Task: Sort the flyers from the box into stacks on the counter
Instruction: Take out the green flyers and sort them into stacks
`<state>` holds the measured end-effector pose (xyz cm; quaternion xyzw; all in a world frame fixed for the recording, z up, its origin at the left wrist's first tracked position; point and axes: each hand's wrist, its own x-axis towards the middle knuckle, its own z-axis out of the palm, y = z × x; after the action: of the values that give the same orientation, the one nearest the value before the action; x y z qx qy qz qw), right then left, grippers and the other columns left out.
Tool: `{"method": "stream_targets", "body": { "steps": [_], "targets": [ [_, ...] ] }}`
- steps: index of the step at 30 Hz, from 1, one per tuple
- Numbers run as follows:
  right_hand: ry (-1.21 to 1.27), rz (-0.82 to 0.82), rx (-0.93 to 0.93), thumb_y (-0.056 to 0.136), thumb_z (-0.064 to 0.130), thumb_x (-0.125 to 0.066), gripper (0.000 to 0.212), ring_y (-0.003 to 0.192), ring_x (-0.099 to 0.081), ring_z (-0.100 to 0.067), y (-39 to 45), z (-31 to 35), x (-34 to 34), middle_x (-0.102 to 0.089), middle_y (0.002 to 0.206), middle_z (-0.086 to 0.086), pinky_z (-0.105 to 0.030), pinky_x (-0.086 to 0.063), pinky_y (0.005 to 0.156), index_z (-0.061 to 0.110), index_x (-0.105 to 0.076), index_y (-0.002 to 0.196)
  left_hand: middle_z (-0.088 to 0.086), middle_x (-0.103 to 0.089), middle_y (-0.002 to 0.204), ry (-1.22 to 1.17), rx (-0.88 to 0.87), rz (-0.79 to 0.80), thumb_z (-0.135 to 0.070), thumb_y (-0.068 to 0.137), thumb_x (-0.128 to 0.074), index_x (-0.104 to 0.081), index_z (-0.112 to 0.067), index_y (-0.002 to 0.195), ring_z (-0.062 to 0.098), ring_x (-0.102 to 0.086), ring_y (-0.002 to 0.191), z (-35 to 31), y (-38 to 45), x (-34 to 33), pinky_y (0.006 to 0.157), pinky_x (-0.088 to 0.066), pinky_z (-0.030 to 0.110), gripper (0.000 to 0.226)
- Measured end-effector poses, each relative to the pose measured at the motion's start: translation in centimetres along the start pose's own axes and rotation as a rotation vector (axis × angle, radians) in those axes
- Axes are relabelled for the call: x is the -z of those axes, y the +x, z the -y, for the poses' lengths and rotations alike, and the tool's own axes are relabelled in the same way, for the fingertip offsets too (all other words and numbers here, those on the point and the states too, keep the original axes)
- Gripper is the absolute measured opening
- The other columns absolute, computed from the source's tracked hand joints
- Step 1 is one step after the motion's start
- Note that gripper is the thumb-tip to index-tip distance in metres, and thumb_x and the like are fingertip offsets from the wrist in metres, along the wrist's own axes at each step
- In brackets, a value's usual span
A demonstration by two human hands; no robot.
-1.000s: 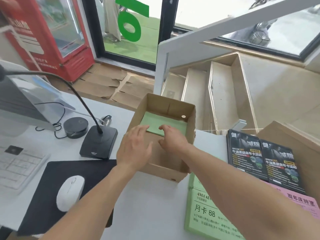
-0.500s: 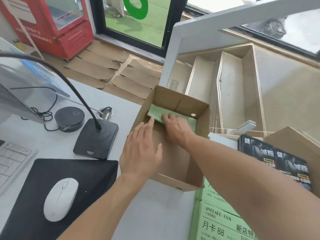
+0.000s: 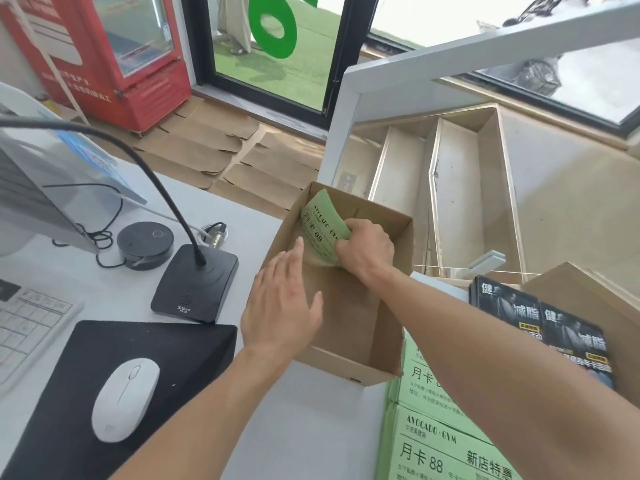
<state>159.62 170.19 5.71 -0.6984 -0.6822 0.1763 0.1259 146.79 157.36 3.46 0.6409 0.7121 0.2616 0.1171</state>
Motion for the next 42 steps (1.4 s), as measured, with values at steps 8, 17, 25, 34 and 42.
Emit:
{"method": "stream_targets", "body": {
  "steps": [8, 17, 25, 34, 42],
  "targets": [
    [0.889, 0.163, -0.030, 0.088, 0.000, -0.056, 0.036, 0.084, -0.077, -0.018, -10.4, 1.8, 8.9, -0.079, 0.095, 0.006, -0.047, -0.063, 0.078, 0.027, -0.076, 0.099, -0.017, -0.063, 0.135, -0.869, 0.257, 0.050, -0.064, 0.087, -0.066, -0.043, -0.035, 0.144, 0.010, -0.062, 0.122, -1.8, 0.5, 4.6, 0.103, -0.051, 0.050, 0.068],
    [0.946, 0.278, 0.133, 0.097, -0.008, -0.051, 0.041, 0.111, -0.068, -0.009, -23.3, -2.5, 4.5, -0.074, 0.114, 0.011, -0.027, -0.056, 0.090, 0.024, -0.065, 0.118, -0.002, -0.077, 0.109, -1.179, 0.309, 0.030, -0.026, 0.089, -0.067, -0.066, -0.014, 0.123, 0.019, -0.074, 0.101, -3.5, -10.8, 6.8, 0.080, -0.061, 0.033, 0.036],
    [1.011, 0.243, 0.071, 0.093, -0.012, -0.056, 0.042, 0.111, -0.069, -0.017, -28.4, -6.5, -0.6, -0.074, 0.114, 0.002, -0.040, -0.055, 0.097, 0.022, -0.070, 0.114, -0.012, -0.078, 0.102, -1.016, 0.372, 0.151, -0.028, 0.085, -0.074, -0.072, -0.025, 0.107, 0.010, -0.073, 0.097, -2.7, -18.2, 5.5, 0.075, -0.058, 0.022, 0.022],
    [0.942, 0.284, 0.208, 0.100, -0.009, -0.047, 0.046, 0.120, -0.061, -0.007, -30.1, -6.8, -0.8, -0.069, 0.123, 0.015, -0.021, -0.048, 0.098, 0.022, -0.064, 0.128, -0.009, -0.077, 0.095, -0.898, 0.285, 0.063, -0.014, 0.081, -0.083, -0.072, -0.024, 0.101, 0.010, -0.072, 0.092, -3.5, -19.4, 6.3, 0.074, -0.054, 0.020, 0.025],
    [0.912, 0.393, 0.114, 0.101, -0.004, -0.047, 0.044, 0.114, -0.065, -0.006, -30.4, -7.9, -2.0, -0.071, 0.118, 0.012, -0.032, -0.053, 0.096, 0.029, -0.061, 0.127, -0.010, -0.077, 0.093, -0.867, 0.275, 0.044, -0.016, 0.077, -0.086, -0.072, -0.026, 0.102, 0.009, -0.073, 0.088, -3.6, -19.5, 6.9, 0.072, -0.055, 0.021, 0.030]
  ]
}}
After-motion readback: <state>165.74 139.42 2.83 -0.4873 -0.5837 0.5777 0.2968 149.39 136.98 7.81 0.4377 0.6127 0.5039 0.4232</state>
